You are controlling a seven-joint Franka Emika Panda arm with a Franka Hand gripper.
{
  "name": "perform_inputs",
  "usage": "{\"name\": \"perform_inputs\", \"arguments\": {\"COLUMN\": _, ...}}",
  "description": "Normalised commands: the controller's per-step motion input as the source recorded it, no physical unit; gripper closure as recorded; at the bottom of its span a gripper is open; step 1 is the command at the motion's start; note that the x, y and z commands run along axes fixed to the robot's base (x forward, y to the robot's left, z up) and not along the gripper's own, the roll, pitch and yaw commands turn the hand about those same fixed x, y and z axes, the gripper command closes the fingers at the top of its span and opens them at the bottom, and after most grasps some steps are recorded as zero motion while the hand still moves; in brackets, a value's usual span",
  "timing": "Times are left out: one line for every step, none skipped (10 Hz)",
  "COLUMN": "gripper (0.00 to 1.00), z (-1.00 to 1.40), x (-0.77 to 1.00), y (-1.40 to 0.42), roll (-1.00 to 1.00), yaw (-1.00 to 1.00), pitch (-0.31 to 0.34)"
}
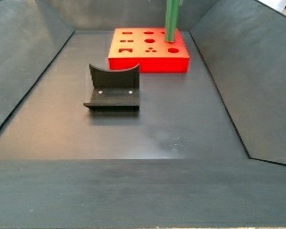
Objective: Pick up the star object. Move up. Place the star object on the fixture. Regrasp the star object. Move to above the board. Insert the star object.
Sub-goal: Insert the star object.
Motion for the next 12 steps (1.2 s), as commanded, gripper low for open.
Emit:
{"name": "perform_inputs", "arguments": {"gripper": 1.0, "z": -0.09, "x": 0.07, "y": 0.0, "roll": 0.0, "yaw": -0.06, "pitch": -0.06}}
{"name": "perform_inputs", "arguments": {"gripper": 1.0, "z": -0.3, "x": 0.0, "y": 0.04, "roll": -0.02, "yaw": -0.13, "pitch": -0.151}}
{"name": "perform_inputs", "arguments": {"gripper": 1.0, "z": -0.38, "x": 0.0, "y": 0.12, "roll": -0.04, "yaw": -0.13, "pitch": -0.184}}
{"name": "perform_inputs", "arguments": {"gripper": 1.0, "z": -0.41, "x": 0.0, "y": 0.0, "roll": -0.01, "yaw": -0.06, "pitch": -0.066}}
{"name": "perform_inputs", "arguments": {"gripper": 1.0, "z": -0.4, "x": 0.04, "y": 0.0, "roll": 0.0, "yaw": 0.0, "pitch": -0.04}}
{"name": "perform_inputs", "arguments": {"gripper": 1.0, "z": -0.39, "x": 0.05, "y": 0.0, "roll": 0.0, "yaw": 0.0, "pitch": -0.071}}
{"name": "perform_inputs", "arguments": {"gripper": 1.0, "z": -0.38, "x": 0.11, "y": -0.07, "roll": 0.0, "yaw": 0.13, "pitch": -0.014}}
{"name": "perform_inputs", "arguments": {"gripper": 1.0, "z": -0.34, "x": 0.15, "y": -0.02, "roll": 0.0, "yaw": 0.27, "pitch": 0.0}}
{"name": "perform_inputs", "arguments": {"gripper": 1.0, "z": -0.3, "x": 0.03, "y": 0.0, "roll": 0.0, "yaw": 0.33, "pitch": 0.0}}
{"name": "perform_inputs", "arguments": {"gripper": 1.0, "z": -0.3, "x": 0.0, "y": 0.0, "roll": 0.0, "yaw": 0.43, "pitch": 0.0}}
{"name": "perform_inputs", "arguments": {"gripper": 1.0, "z": -0.4, "x": 0.0, "y": -0.03, "roll": 0.0, "yaw": 0.66, "pitch": 0.057}}
{"name": "perform_inputs", "arguments": {"gripper": 1.0, "z": -0.38, "x": 0.0, "y": 0.0, "roll": 0.0, "yaw": 0.69, "pitch": 0.0}}
